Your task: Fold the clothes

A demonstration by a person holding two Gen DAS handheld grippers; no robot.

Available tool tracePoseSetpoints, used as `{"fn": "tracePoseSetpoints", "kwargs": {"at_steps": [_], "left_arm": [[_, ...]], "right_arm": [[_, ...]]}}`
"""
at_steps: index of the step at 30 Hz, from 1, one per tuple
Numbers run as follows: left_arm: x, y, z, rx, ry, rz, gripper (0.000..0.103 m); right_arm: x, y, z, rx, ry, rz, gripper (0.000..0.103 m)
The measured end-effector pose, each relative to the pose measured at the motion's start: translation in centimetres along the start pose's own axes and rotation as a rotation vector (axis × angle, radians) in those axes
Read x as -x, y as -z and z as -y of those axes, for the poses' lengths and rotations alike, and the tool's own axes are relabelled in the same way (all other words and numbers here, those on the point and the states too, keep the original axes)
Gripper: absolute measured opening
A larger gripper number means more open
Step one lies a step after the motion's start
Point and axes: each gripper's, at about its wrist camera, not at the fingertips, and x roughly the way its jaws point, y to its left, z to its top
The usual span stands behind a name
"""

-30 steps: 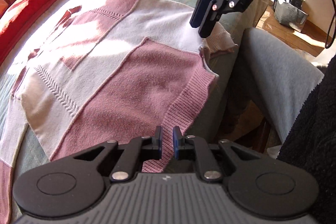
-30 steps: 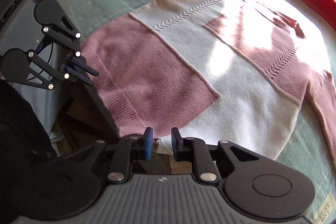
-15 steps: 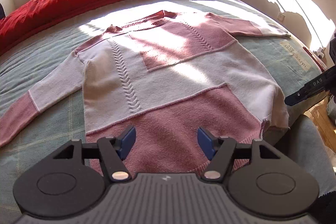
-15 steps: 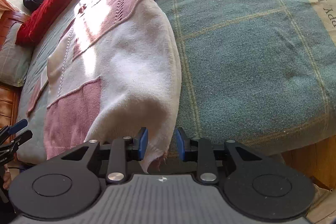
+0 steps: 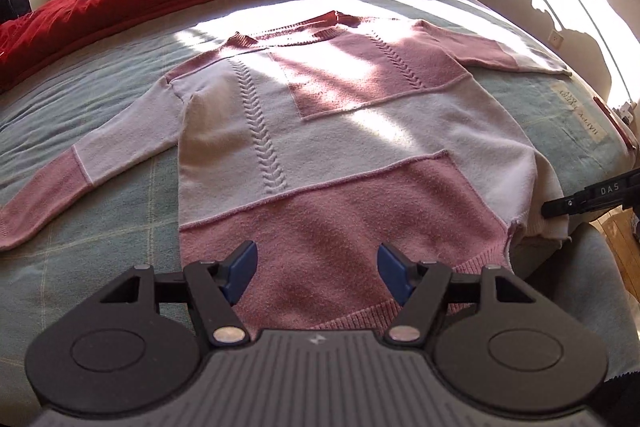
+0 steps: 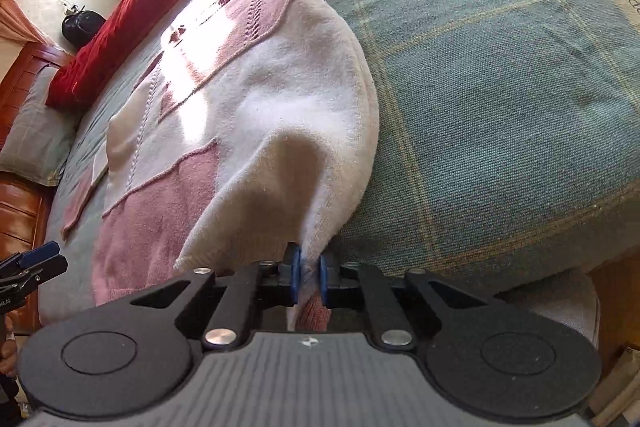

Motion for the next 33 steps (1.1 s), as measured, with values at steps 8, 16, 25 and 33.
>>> {"fn": "tracePoseSetpoints", "kwargs": {"at_steps": [8,16,25,33], "left_arm": [[0.1,-0.2,-1.3,0.008,-0.033,-0.001,0.074],[-1.2,-0.4,-5.8,0.155,-0.044,-0.065,0.074],[-5.6,2.8,-11.8,0.455,-0.029,-0.218,0.07],[-6.2,5.3,-10.9,0.44,0.015,-0.331,0.071]], "right_arm": [[3.3,-2.0,1.8,0.095,0.234,-0.108,0.015],[5.0,-4.2,-0.5,0.095,0.143,-0.025,0.029],[0.9,-5.2,-6.1,0.076,-0.042,0.015,0.037],[-1.4,-4.0,-9.0,0.124,-0.076,-0.053,0.041]]}}
